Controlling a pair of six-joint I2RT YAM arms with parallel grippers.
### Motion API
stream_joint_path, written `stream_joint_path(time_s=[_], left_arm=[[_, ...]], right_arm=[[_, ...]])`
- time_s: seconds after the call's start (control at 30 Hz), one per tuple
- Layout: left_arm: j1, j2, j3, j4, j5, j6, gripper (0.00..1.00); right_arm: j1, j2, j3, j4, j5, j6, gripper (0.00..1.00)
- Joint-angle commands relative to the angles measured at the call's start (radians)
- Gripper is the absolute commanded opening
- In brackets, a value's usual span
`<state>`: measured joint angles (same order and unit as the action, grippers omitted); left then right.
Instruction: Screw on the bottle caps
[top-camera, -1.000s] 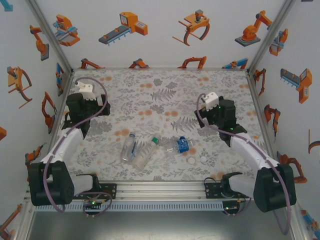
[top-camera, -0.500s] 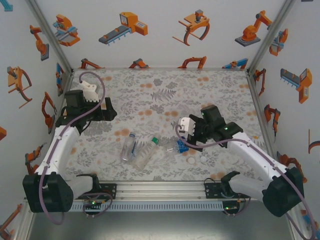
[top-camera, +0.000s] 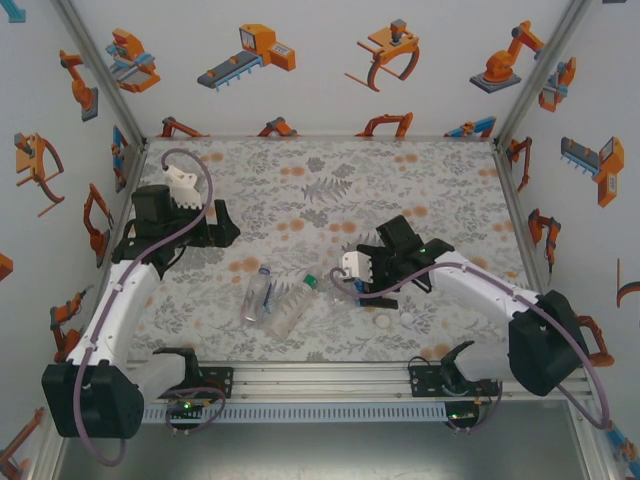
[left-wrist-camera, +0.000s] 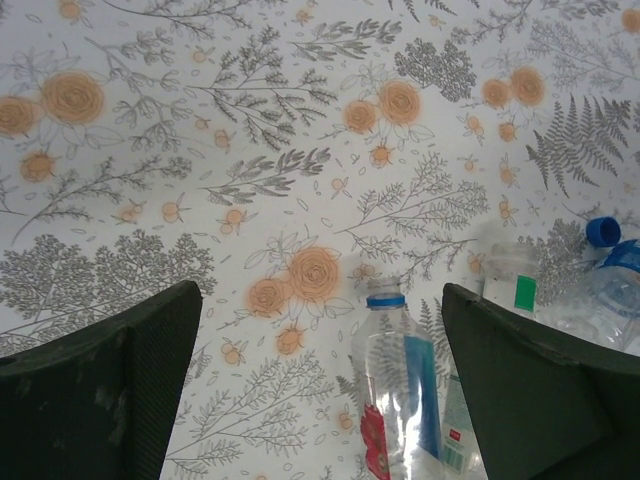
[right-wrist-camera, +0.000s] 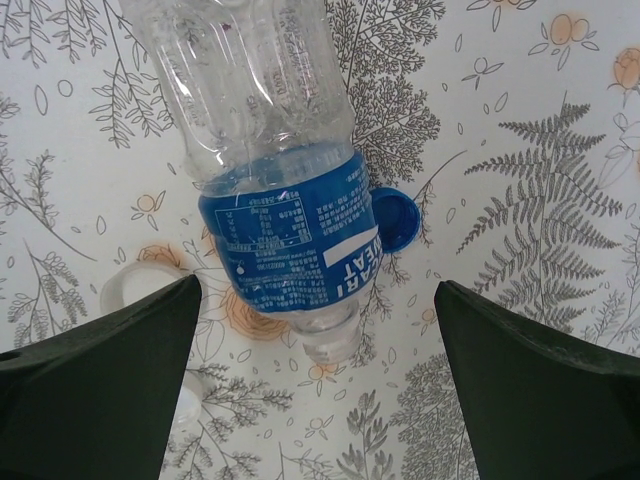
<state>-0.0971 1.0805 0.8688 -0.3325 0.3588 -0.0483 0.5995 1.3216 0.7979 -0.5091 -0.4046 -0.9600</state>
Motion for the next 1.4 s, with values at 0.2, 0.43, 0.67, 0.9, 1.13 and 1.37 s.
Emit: stream_joint_path(time_s=[0.2,0.43,0.67,0.9,1.13,1.37], left_arm=[[-0.033,0.004,0.024,-0.002,0.062,-0.007,0.98],[-0.055,0.036,0.076,-0.014,0.129,-0.026,1.00],[-0.126,0.084,0.145,-0.043,0.241,-0.022,0.99],[-0.244,0.155,0.238,-0.112,0.314,-0.007,0.96],[-0.390,0.243,0.332,-0.155,0.344,-0.035,0.96],[-0.499,0.322,0.393,-0.163,0.418,-0.109,0.94]], right_arm=[[0.029,0.095,-0.020,0.089,-0.060,-0.054,0.83],[0.042,0.147,-0.024,0.099,-0.024,-0.057,0.75],[0.045,0.139,-0.032,0.107,-0.011,-0.056,0.59],[0.073,0.027,-0.063,0.134,0.056,-0.057,0.47],[0.147,-0.145,-0.086,0.198,0.185,-0.091,0.47],[0.260,-0.286,-0.082,0.229,0.337,-0.178,0.46]])
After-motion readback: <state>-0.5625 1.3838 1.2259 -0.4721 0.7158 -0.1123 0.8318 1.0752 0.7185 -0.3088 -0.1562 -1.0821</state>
